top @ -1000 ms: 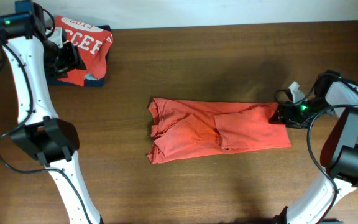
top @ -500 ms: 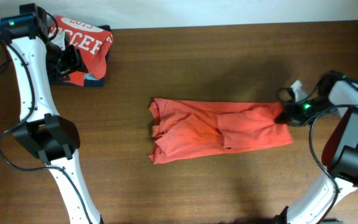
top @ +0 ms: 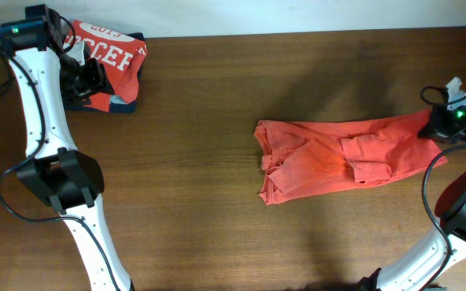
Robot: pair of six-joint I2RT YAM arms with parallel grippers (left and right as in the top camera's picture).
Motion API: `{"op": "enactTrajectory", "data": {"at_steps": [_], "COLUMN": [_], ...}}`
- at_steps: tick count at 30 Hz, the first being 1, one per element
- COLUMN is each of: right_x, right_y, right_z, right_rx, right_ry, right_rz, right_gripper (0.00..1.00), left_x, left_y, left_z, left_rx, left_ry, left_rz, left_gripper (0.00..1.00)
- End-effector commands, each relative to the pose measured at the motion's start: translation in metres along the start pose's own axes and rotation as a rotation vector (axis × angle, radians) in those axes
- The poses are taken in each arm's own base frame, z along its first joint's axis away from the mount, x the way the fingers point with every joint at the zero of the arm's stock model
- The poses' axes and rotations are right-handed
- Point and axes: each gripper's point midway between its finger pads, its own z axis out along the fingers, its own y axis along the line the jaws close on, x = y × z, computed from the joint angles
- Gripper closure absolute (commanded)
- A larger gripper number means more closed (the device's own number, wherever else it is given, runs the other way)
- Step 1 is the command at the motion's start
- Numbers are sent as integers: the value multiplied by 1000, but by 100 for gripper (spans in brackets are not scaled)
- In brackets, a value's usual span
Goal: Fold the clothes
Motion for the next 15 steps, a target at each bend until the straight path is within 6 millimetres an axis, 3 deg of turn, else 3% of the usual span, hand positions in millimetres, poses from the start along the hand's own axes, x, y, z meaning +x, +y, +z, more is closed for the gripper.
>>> {"op": "enactTrajectory", "data": {"at_steps": [1,8,15], "right_x": [-13,-17,-2], "right_y": [14,75,150], "right_z": [-18,-40,-24], "right_rx": [19,5,-17], "right_ry": [-34,-16,68], "right_rz": [8,-93,-261], "right_gripper": [96,96,96], "left_x": [-1,-1,-1], "left_y": [3,3,3], "left_z": [2,2,2], "left_rx": [-7,-7,-7], "left_ry": [0,0,0], "left_rz": [-9,-9,-9], "left_gripper": [39,39,39]}}
